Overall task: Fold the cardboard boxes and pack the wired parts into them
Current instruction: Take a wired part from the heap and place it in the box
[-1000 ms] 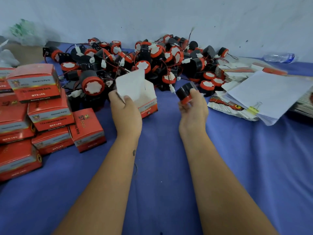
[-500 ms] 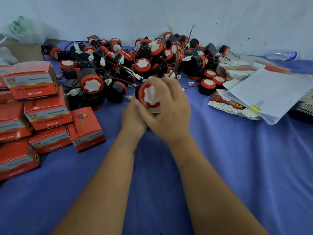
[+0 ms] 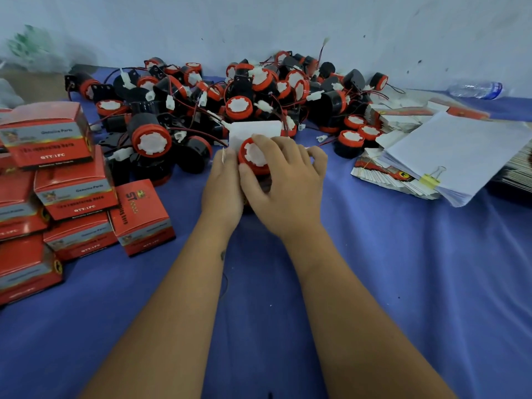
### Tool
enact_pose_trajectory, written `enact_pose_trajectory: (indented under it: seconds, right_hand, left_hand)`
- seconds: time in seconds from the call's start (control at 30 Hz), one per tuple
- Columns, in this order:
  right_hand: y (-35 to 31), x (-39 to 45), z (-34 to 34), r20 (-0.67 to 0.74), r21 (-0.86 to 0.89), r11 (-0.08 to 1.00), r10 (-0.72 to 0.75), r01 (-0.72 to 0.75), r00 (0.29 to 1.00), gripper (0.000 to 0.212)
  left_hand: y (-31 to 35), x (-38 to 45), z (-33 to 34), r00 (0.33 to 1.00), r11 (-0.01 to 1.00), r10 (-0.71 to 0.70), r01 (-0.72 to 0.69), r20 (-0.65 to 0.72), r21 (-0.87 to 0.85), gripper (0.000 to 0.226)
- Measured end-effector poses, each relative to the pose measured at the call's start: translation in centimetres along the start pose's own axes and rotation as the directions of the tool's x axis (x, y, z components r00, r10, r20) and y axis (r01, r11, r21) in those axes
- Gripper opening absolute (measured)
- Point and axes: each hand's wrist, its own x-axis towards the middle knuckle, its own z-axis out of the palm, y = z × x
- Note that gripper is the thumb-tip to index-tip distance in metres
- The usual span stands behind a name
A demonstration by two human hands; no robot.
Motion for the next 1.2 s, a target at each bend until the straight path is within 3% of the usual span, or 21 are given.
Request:
enact_pose_trajectory:
  seconds: [0.17, 0.3, 0.5, 0.67, 0.83, 0.9, 0.97, 1.03, 1.1, 1.13, 1.2]
  right_hand:
    - [-0.4, -0.1, -0.1, 0.076, 0.013, 1.000, -0.023, 0.022, 0.997, 0.039]
    - [-0.1, -0.2, 0.2, 0.084, -0.010, 0.999, -0.043, 0.044, 0.996, 0.033]
    - [-0.2, -0.1, 0.6, 0.056, -0.104, 0.988, -0.111, 0.116, 0.992, 0.025]
    - [0.1, -0.1, 0.3, 0.023, -0.166, 0.979, -0.112, 0.114, 0.993, 0.030]
    - [0.3, -0.4, 0.3, 0.178, -0.155, 0.984, -0.063, 0.091, 0.982, 0.030]
    - [0.3, -0.3, 0.3, 0.034, -0.030, 0.999, -0.031, 0.032, 0.999, 0.020]
    - [0.5, 0.0, 0.2, -0.188, 0.126, 0.987, 0.122, -0.099, 0.974, 0.017]
    - [1.2, 0.6, 0.0, -0.229, 0.338, 0.903, 0.353, -0.266, 0.907, 0.022]
    - [2.2, 1.0, -0.4, 0.032, 0.528, 0.688, 0.570, -0.498, 0.821, 0.016]
    - [2.7, 1.2, -0.4, 0.205, 0.571, 0.535, 0.642, -0.623, 0.739, 0.012]
    - [3.7, 1.6, -0.5, 0.446, 0.543, 0.297, 0.691, -0.785, 0.570, 0.025]
  left_hand:
    - [-0.1, 0.2, -0.1, 0.998, 0.992, 0.036, -0.042, -0.045, -0.117, 0.045]
    - [-0.1, 0.2, -0.1, 1.000, 0.975, -0.017, 0.012, -0.020, -0.220, 0.046]
    - [0.3, 0.2, -0.2, 0.998, 0.988, 0.054, -0.058, -0.033, -0.144, 0.015]
    - [0.4, 0.4, -0.4, 0.997, 0.984, 0.072, -0.066, 0.028, -0.166, 0.023]
    - [0.3, 0.4, -0.4, 0.997, 0.986, 0.066, -0.058, 0.051, -0.156, 0.027]
    - [0.1, 0.4, -0.3, 0.996, 0.989, 0.069, -0.060, 0.059, -0.138, 0.034]
    - [0.0, 0.5, -0.2, 0.995, 0.994, 0.079, -0.074, 0.063, -0.076, 0.037]
    - [-0.1, 0.5, -0.1, 0.995, 0.997, 0.081, -0.080, 0.064, -0.013, 0.039]
    - [-0.1, 0.6, 0.0, 0.995, 0.996, 0.081, -0.082, 0.061, 0.023, 0.041]
    - [-0.1, 0.6, 0.0, 0.995, 0.996, 0.082, -0.083, 0.056, 0.031, 0.042]
    - [-0.1, 0.6, 0.1, 0.995, 0.996, 0.086, -0.087, 0.052, 0.026, 0.038]
